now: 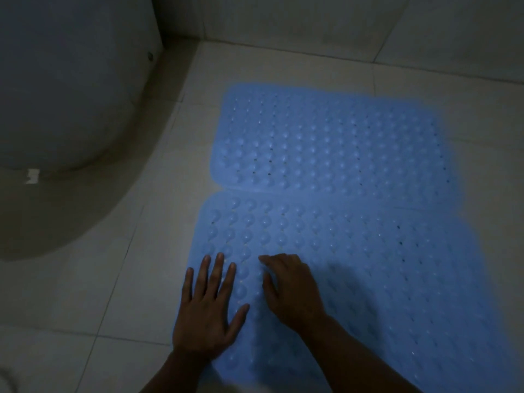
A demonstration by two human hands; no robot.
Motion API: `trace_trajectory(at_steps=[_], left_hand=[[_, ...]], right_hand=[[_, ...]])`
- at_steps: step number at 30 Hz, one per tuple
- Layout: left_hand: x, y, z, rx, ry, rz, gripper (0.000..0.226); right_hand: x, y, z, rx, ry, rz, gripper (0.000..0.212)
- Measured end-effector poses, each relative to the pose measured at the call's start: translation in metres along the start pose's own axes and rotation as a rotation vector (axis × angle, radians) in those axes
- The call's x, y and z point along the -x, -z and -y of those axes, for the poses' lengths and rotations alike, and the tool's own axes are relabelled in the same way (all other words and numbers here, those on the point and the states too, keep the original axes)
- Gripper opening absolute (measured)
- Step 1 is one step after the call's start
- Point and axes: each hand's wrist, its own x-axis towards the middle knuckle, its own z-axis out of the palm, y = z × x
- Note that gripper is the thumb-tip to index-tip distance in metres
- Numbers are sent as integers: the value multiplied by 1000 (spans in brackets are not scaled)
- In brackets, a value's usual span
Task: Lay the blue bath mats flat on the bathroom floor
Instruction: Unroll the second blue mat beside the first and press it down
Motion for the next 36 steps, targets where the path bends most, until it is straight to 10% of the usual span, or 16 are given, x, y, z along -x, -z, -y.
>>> trace_trajectory(at_steps=[9, 17, 36], left_hand=[[-2, 0, 0, 57, 6, 85, 97], [-28, 45, -19, 83, 138, 142, 66], [-84, 48, -92, 92, -17, 69, 47]], right_hand=[[0, 16, -12, 80, -88, 9, 32], [-13, 75, -4, 165, -395, 369, 49], [-6, 96, -29, 147, -554, 382, 58]])
